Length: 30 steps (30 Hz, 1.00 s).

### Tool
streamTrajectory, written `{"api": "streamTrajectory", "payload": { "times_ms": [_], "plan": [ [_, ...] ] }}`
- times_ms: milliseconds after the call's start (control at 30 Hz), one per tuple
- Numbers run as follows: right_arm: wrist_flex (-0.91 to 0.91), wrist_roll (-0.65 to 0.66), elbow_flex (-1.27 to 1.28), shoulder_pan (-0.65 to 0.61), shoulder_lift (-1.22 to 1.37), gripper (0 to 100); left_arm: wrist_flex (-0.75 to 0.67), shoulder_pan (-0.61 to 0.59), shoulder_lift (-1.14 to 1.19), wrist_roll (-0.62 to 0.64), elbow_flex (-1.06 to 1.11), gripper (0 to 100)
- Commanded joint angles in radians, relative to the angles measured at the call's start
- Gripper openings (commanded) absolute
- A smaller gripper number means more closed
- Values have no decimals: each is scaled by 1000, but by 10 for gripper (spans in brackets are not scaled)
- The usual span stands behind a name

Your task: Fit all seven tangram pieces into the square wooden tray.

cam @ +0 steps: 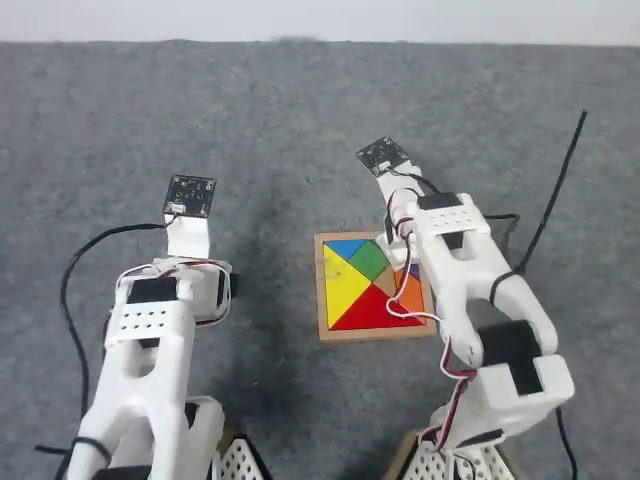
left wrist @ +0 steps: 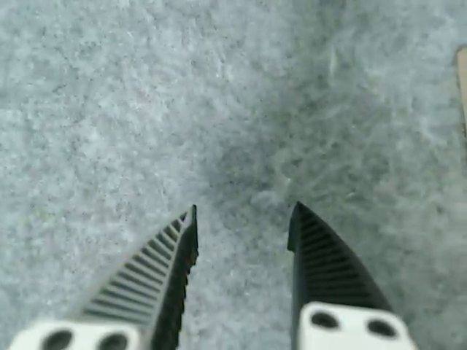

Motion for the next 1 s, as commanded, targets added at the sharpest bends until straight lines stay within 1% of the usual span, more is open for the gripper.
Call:
{"api": "streamTrajectory", "payload": {
  "times_ms": [0,133,233,333,467,533,667,733,800,967],
  "plan": [
    [31,-51,37,8,-148,159,-14,5,-34,-3,-4,199],
    [36,-92,157,10,-354,159,-14,0,-55,-2,-5,199],
    [38,-115,270,12,-541,158,2,3,-163,3,35,199],
    [41,-115,384,19,-710,158,37,3,-338,17,93,199],
    [111,-114,505,44,-892,151,51,20,-595,14,199,199],
    [148,-114,554,73,-970,119,52,41,-727,14,257,199],
    [160,-112,666,153,-1113,48,52,75,-988,14,384,199],
    [160,-109,729,180,-1182,32,57,74,-1112,15,438,199],
    [160,-106,793,194,-1251,31,94,72,-1218,15,478,199],
    [160,-106,914,242,-1415,28,100,72,-1178,14,487,199]
  ]
}}
